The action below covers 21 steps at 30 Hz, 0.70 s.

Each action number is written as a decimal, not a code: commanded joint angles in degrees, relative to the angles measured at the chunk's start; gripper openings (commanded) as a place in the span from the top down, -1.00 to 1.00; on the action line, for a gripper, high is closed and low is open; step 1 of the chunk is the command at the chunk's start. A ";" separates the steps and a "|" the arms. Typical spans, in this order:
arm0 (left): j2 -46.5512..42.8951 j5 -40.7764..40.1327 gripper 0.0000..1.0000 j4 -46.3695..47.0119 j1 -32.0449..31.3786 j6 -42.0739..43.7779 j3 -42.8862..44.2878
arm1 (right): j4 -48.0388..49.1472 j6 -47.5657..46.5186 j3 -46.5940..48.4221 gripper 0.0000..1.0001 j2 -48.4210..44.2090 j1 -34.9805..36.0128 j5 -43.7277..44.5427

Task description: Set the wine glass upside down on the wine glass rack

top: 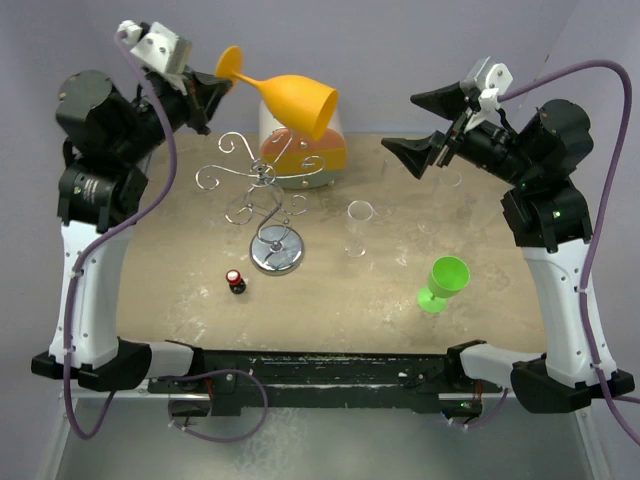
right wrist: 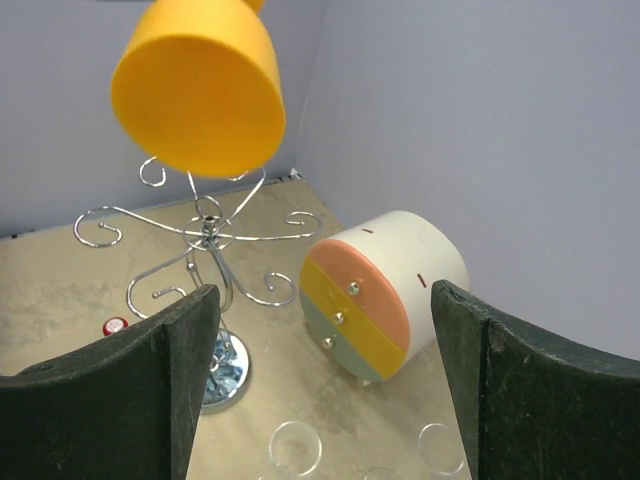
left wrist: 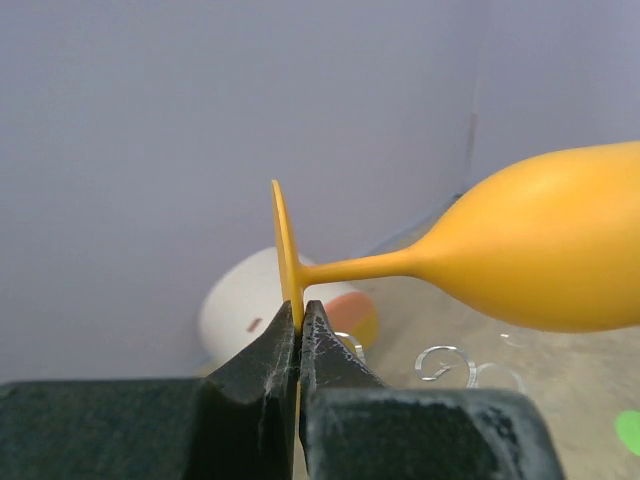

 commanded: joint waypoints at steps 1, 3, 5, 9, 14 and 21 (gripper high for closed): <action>-4.21 -11.24 1.00 -2.53 4.38 10.70 3.94 | -2.43 -4.69 2.05 -0.78 -1.89 -0.38 1.24; -6.12 -14.86 1.00 -3.26 6.77 13.65 4.25 | -3.16 -3.94 2.26 -0.91 -2.03 -0.54 3.49; -7.52 -19.77 1.00 -3.69 8.21 18.00 4.00 | -4.39 -3.18 3.05 -0.98 -1.95 -0.78 6.17; -10.21 -30.98 1.00 -2.50 10.50 27.57 1.03 | -5.71 -3.04 3.23 -1.00 -2.87 -0.83 11.03; -11.92 -42.06 1.00 -0.75 12.94 38.57 -4.00 | -7.87 -4.12 0.74 -1.00 -3.95 -0.88 16.56; -12.99 -53.23 1.00 4.89 13.27 54.59 -14.66 | -13.47 -8.13 -4.87 -1.00 -4.94 -0.84 19.02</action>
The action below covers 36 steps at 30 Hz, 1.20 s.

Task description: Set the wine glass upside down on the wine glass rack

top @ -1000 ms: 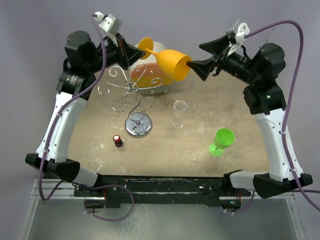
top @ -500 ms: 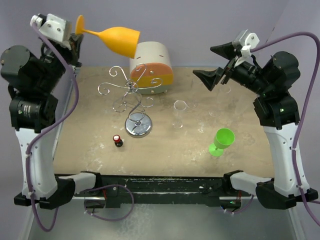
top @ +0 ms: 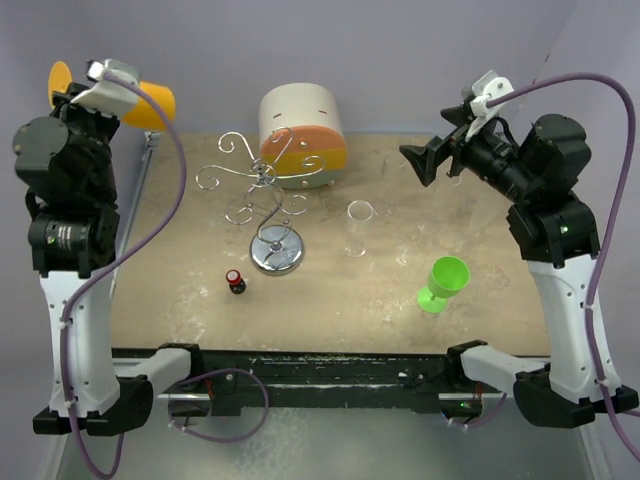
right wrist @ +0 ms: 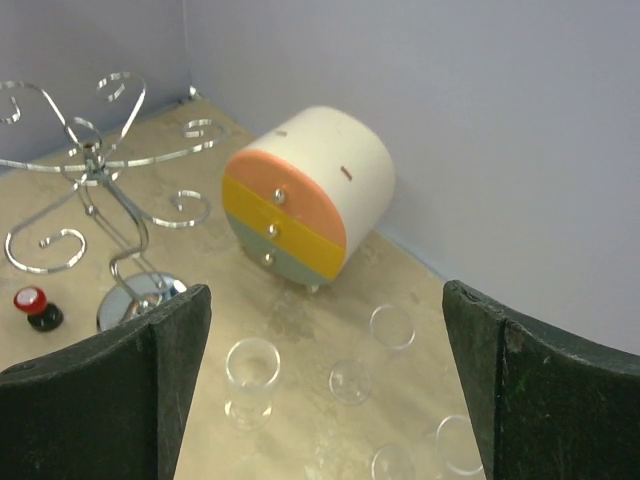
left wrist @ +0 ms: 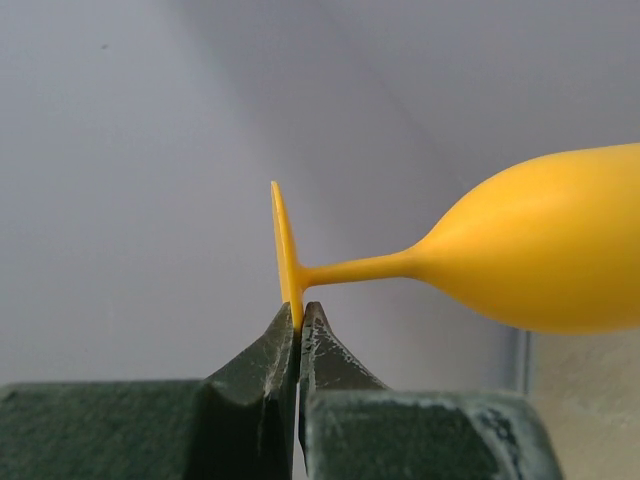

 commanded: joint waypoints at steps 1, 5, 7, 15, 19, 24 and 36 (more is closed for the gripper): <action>0.23 -8.82 1.00 5.28 0.29 12.85 -6.17 | -3.17 -3.50 -3.93 -1.00 -1.25 -0.18 3.35; -0.10 -2.50 1.00 3.47 0.21 14.82 -9.87 | -2.38 -4.98 -7.53 -1.00 -3.08 -0.54 4.76; -0.44 2.93 1.00 3.24 0.20 15.99 -11.65 | -2.61 -5.40 -8.02 -1.00 -3.51 -0.81 4.89; 1.36 16.48 0.95 -1.15 -1.73 29.98 -15.59 | -3.44 -7.37 -8.06 -1.00 -4.85 -1.82 4.38; 3.09 19.97 1.00 -1.80 -3.27 35.48 -16.09 | -3.32 -7.18 -8.26 -1.00 -4.94 -2.86 3.29; 5.20 29.27 1.00 -6.51 -3.90 37.97 -12.91 | -3.20 -7.15 -8.78 -1.00 -4.98 -3.45 2.89; 8.88 44.84 1.00 -18.66 -4.72 48.39 -7.13 | -3.09 -7.80 -9.57 -1.00 -5.03 -3.47 3.11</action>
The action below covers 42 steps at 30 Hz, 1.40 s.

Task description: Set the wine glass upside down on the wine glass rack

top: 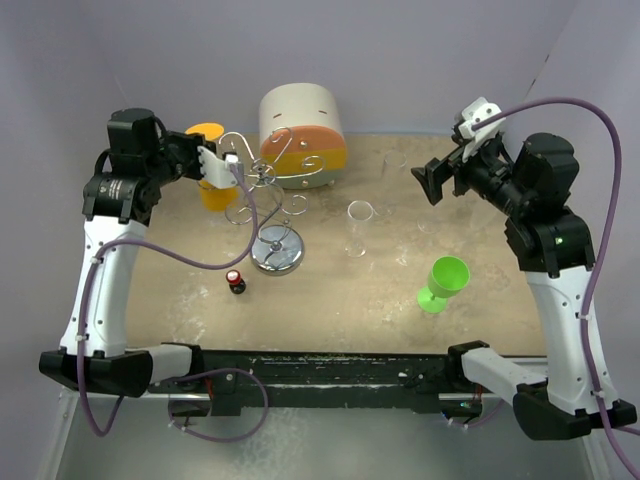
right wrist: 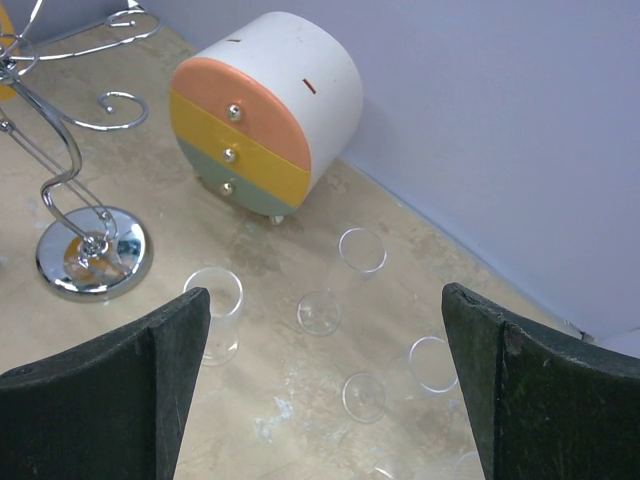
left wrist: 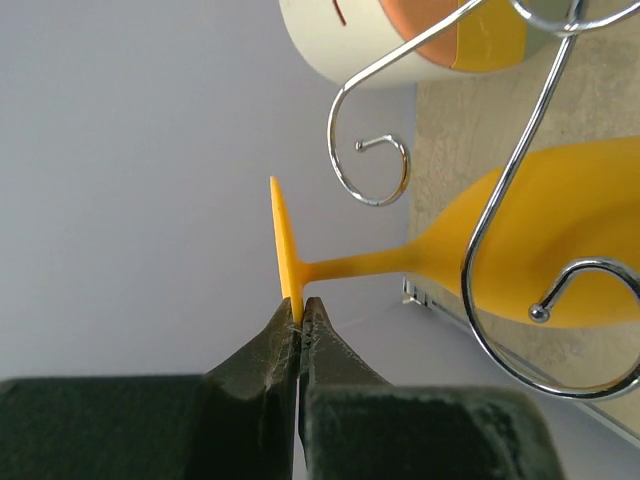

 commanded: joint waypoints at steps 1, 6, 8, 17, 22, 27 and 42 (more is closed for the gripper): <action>0.45 8.91 1.00 -3.28 -0.50 5.04 4.49 | 1.69 -0.99 -0.35 -1.00 -0.22 -0.30 -0.64; 1.85 13.18 1.00 -4.79 -0.61 6.78 6.18 | 1.56 -1.06 -0.10 -1.00 0.26 -0.37 -1.08; 2.52 14.06 1.00 -4.42 -0.61 6.91 6.71 | 1.52 -1.00 0.00 -1.00 0.35 -0.39 -1.17; 5.06 16.45 1.00 -3.12 -1.05 9.31 8.49 | 1.35 -1.16 -0.17 -1.00 0.45 -0.56 -1.26; 6.63 19.56 1.00 -5.81 -1.14 14.64 10.10 | 1.41 -1.19 -0.34 -1.00 0.46 -0.80 -1.48; 7.66 21.23 1.00 -6.03 -1.22 15.80 10.89 | 1.43 -1.25 -0.78 -1.00 0.15 -1.01 -1.44; 9.39 18.08 1.00 -4.33 -1.31 23.42 11.04 | 1.61 -1.02 -0.79 -1.00 0.35 -1.70 -2.73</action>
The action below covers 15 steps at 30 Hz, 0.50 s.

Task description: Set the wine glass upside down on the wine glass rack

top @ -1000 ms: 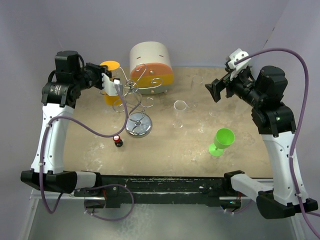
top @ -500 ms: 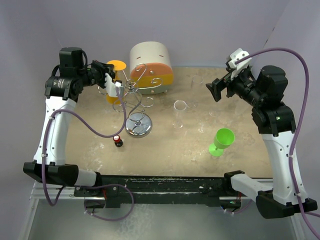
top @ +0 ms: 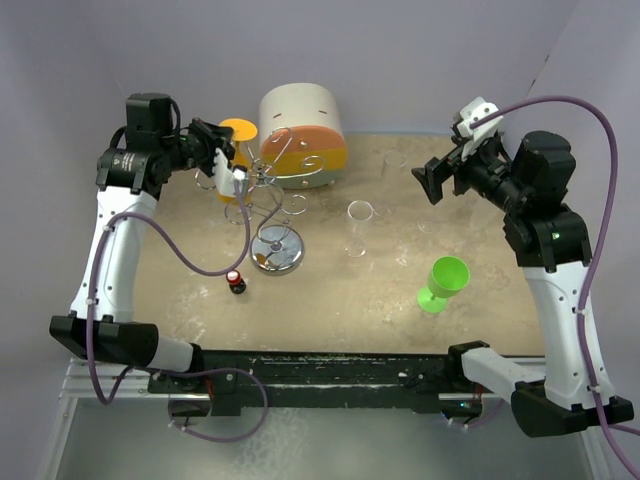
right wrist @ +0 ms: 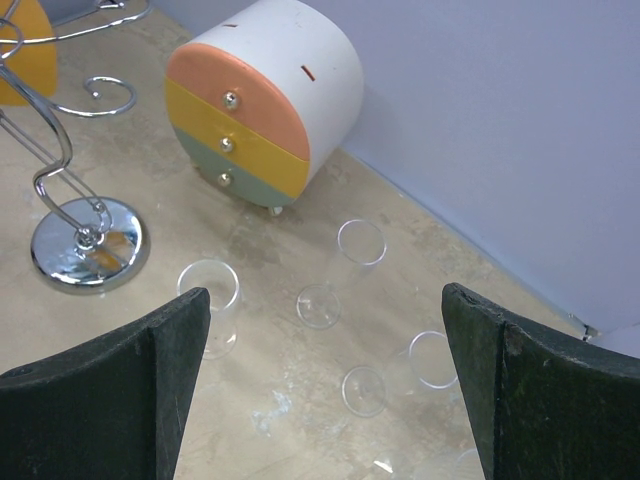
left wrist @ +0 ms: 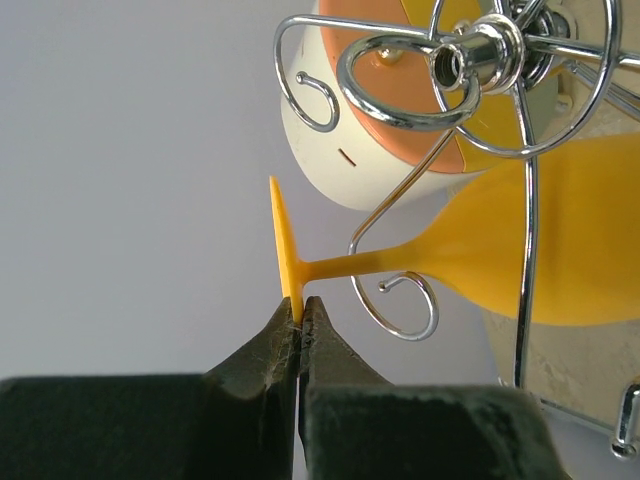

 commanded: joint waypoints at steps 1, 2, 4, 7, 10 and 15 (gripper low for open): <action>0.42 1.25 1.00 2.92 -0.22 3.40 2.49 | 1.72 -0.42 0.20 -1.00 -0.44 -0.53 -1.79; 0.58 1.11 1.00 3.14 -0.22 3.27 2.37 | 1.76 -0.40 0.12 -1.00 -0.49 -0.57 -1.87; 0.79 0.94 1.00 3.91 -0.22 2.95 1.71 | 1.76 -0.45 -0.06 -1.00 -0.63 -0.66 -1.88; 0.70 -0.35 0.94 6.07 -0.30 2.30 0.24 | 1.85 -0.41 -0.32 -1.00 -0.81 -0.74 -1.95; 0.81 -1.85 0.92 7.93 -0.39 1.57 -0.68 | 1.94 -0.36 -0.33 -1.00 -0.75 -0.83 -2.01; 0.45 -4.76 0.97 10.63 -0.40 0.20 -1.76 | 2.11 -0.27 -0.55 -1.00 -0.67 -1.08 -2.49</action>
